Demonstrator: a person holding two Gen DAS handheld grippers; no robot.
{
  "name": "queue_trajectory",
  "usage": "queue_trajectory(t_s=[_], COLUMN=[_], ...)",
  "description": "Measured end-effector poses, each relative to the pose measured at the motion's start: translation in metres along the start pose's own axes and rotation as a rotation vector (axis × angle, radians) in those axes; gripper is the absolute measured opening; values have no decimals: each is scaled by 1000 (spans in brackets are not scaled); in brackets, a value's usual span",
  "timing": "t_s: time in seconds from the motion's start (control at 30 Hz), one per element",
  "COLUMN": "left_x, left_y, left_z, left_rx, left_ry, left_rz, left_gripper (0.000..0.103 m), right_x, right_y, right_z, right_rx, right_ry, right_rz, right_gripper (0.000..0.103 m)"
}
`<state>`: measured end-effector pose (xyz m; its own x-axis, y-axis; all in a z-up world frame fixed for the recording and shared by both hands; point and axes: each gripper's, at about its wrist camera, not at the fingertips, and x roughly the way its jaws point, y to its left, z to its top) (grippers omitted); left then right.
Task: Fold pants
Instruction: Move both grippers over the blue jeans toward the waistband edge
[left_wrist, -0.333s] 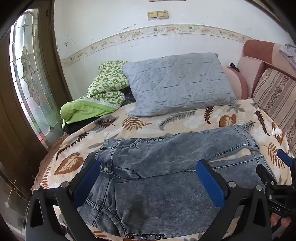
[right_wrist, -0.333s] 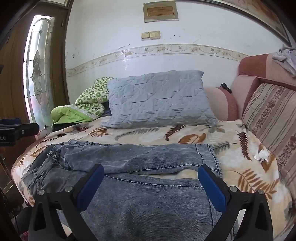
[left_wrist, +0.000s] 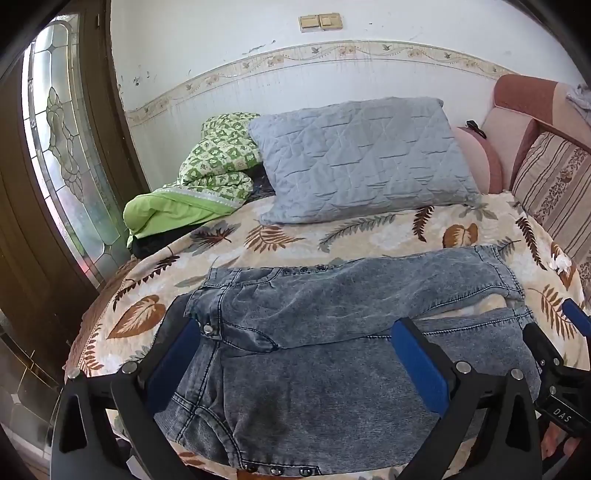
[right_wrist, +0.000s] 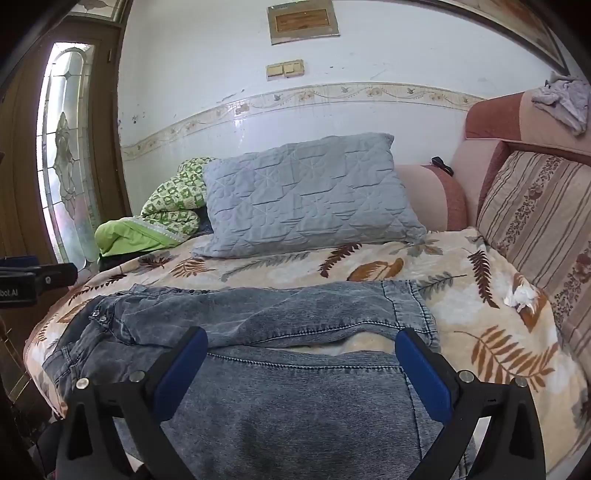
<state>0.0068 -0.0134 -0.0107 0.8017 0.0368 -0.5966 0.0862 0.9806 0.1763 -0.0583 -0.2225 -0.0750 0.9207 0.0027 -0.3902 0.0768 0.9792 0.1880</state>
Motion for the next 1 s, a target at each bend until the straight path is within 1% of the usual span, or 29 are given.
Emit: queue_trajectory(t_s=[0.17,0.27,0.3,0.37,0.5,0.53,0.6,0.67,0.83,1.0], left_x=[2,1,1,2,8,11,14,16,17,19], left_y=[-6,-9,-9,-11,-15,-16,-19,-22,-28,-31], left_z=[-4,-8,-9,-12,-20,-22,-24,-26,-28,-29], left_rx=[12,13,13,14,30,36,46,51,70,88], left_ry=[10,-2,-6,-6,20,27,39,44,44,56], left_rz=[11,21,23,24,19,21,24,26,29,28], left_gripper=[103,103,103,103,103,103,103,103,103,103], right_x=[-4,-8,-12,-12,-2,4,12,18,19,20], right_y=[7,11,7,10,13,15,16,18,15,11], right_z=[2,3,7,6,6,5,1,-3,-5,-3], right_rx=[-7,-8,1,-1,-21,-33,-59,-89,-110,-88], right_ry=[-15,-32,-35,-29,32,66,115,141,156,174], right_rz=[19,23,24,-2,-94,-129,-174,-204,-218,-219], right_gripper=[103,103,103,103,103,103,103,103,103,103])
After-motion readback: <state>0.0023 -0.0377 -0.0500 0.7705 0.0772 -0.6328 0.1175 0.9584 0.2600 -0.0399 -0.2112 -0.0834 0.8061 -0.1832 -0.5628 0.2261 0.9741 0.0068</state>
